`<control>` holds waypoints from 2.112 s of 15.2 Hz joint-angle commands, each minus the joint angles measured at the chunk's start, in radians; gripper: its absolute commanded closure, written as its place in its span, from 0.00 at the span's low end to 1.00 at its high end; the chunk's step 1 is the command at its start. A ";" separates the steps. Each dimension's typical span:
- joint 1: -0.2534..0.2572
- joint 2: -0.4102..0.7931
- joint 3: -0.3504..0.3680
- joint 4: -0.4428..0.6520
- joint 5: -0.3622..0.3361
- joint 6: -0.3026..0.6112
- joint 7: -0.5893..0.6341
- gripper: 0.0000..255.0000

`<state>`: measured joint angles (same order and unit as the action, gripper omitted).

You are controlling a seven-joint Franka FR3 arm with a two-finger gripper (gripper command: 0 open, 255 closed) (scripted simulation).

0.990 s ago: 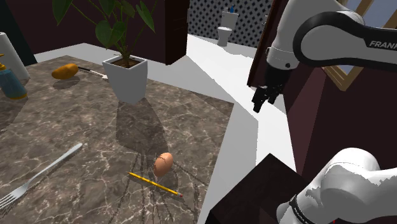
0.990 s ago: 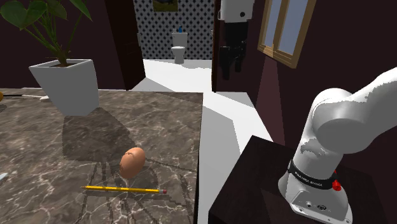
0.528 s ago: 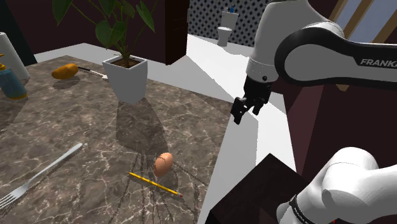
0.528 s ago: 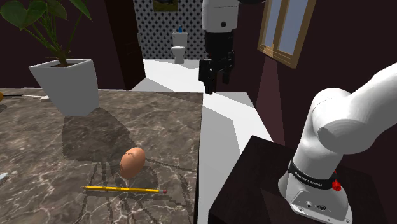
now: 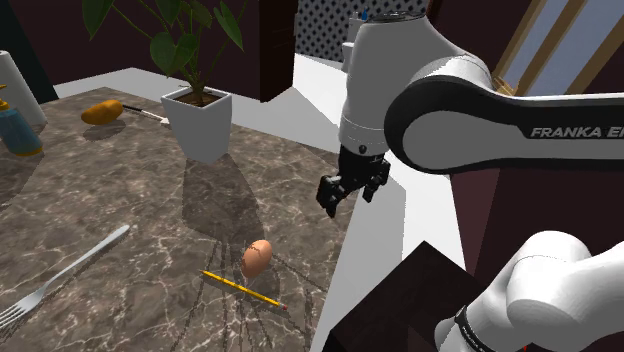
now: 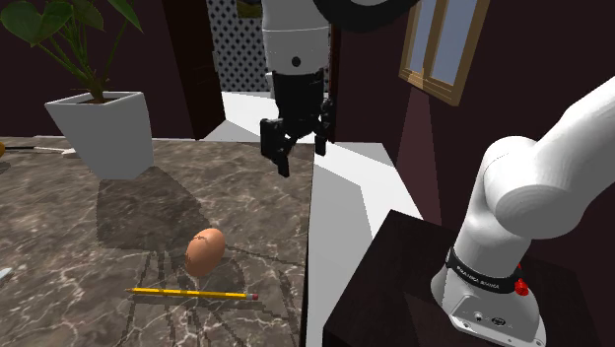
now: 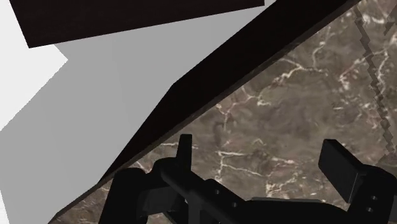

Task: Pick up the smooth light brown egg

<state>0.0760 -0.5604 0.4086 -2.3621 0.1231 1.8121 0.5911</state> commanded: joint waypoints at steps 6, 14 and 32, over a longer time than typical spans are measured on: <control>-0.023 0.222 0.191 0.145 -0.037 0.079 0.271 0.00; -0.027 0.590 0.370 0.403 -0.271 0.095 0.640 0.00; -0.016 0.636 0.366 0.341 -0.312 0.186 0.680 1.00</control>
<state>0.0605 0.0753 0.7748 -2.0207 -0.1887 1.9981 1.2706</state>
